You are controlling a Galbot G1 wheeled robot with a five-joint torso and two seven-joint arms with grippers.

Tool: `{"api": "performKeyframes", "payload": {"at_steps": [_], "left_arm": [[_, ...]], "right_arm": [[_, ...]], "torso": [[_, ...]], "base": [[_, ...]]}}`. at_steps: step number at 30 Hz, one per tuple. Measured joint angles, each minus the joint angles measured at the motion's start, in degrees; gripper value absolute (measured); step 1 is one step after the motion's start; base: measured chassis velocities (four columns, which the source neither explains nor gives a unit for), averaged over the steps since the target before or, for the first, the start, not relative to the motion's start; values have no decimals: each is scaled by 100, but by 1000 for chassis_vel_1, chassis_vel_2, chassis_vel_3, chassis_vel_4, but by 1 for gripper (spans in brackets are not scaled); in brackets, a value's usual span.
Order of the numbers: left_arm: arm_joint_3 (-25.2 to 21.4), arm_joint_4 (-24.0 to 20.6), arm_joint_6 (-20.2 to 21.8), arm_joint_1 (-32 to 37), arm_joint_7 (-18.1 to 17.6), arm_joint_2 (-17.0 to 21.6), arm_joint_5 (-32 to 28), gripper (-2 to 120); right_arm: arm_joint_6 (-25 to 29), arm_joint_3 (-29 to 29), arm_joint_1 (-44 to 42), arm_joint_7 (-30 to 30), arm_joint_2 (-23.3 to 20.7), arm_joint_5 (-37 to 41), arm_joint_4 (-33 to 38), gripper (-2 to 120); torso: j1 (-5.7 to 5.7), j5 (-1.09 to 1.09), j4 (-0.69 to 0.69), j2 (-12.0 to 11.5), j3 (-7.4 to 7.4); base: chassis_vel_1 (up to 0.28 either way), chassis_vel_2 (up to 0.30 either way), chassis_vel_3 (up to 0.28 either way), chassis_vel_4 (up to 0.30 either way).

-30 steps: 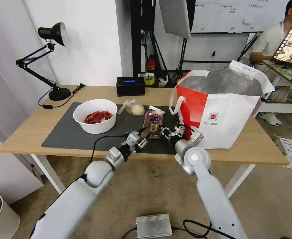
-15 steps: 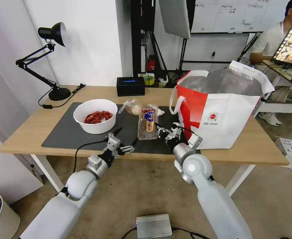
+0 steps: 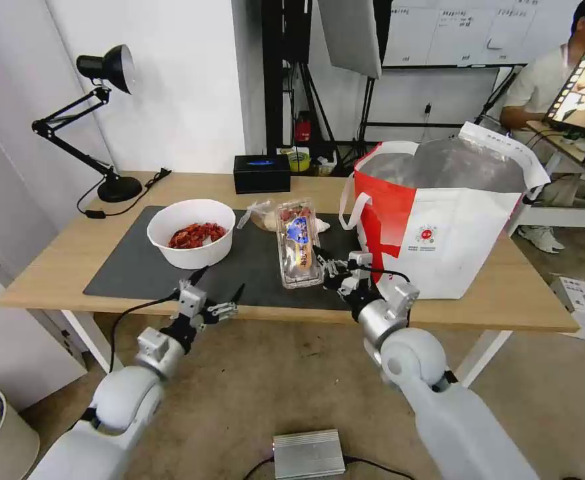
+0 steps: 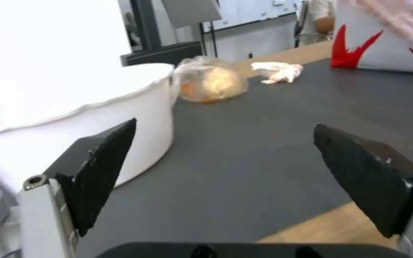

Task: Pick up the trash from the table and place it into the takeout bag.

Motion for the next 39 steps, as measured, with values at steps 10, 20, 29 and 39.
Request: {"api": "performKeyframes", "payload": {"at_steps": [10,20,29,39], "left_arm": [[-156,-232,25,215,-8,-86,-30,100],[-212,-381,29,381,-1,-166,-30,100],[-271,-462,20,422,13,-157,-27,100],[-276,-465,17,408,34,-138,-27,100]], "right_arm": [[901,867,-923,-386,-476,-469,879,0],[1327,1999,-1212,-343,-937,163,1446,0],[985,2623,-1027,327,-1218,1389,1596,0],[830,3202,-501,1067,-1386,2894,1368,0]], "torso": [[0,0,-1,0,0],[0,0,0,-1,0],[1,0,0,-1,1],[1,0,-1,-1,1]], "base": [[0,0,0,0],[0,0,0,0],[0,0,0,0],[0,0,0,0]]}}
